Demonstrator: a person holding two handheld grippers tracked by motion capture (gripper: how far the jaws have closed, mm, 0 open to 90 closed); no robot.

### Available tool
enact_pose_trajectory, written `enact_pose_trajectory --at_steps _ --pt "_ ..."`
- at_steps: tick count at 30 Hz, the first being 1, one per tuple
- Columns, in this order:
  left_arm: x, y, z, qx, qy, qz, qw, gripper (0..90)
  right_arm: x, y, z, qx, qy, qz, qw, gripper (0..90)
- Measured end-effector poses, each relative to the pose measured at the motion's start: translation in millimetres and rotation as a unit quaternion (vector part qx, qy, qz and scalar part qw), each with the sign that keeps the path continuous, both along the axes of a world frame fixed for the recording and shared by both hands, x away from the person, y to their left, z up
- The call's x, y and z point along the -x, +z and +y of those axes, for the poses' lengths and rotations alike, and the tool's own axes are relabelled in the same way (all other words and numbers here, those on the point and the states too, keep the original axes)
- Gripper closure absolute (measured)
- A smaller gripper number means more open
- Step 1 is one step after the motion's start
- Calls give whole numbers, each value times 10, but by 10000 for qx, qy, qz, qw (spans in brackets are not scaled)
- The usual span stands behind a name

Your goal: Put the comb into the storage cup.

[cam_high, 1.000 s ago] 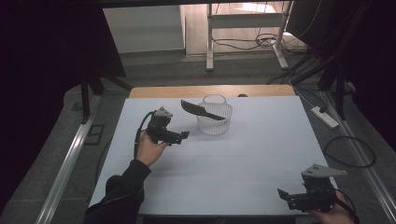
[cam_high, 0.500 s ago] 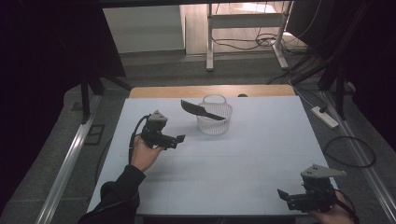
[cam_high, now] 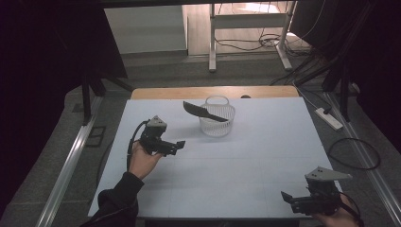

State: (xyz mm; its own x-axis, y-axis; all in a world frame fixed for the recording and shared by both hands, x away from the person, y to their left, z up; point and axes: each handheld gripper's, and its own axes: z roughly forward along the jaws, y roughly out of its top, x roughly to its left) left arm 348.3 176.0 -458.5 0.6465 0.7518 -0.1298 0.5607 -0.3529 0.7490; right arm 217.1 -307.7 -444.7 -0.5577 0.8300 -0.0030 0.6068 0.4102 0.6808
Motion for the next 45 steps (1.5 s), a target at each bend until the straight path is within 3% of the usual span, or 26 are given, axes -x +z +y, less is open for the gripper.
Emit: enact_pose_trajectory --at_steps 45 --pt "619 46 433 345 211 57 9992 0 3 0 12 41 20 -13 10000 0"
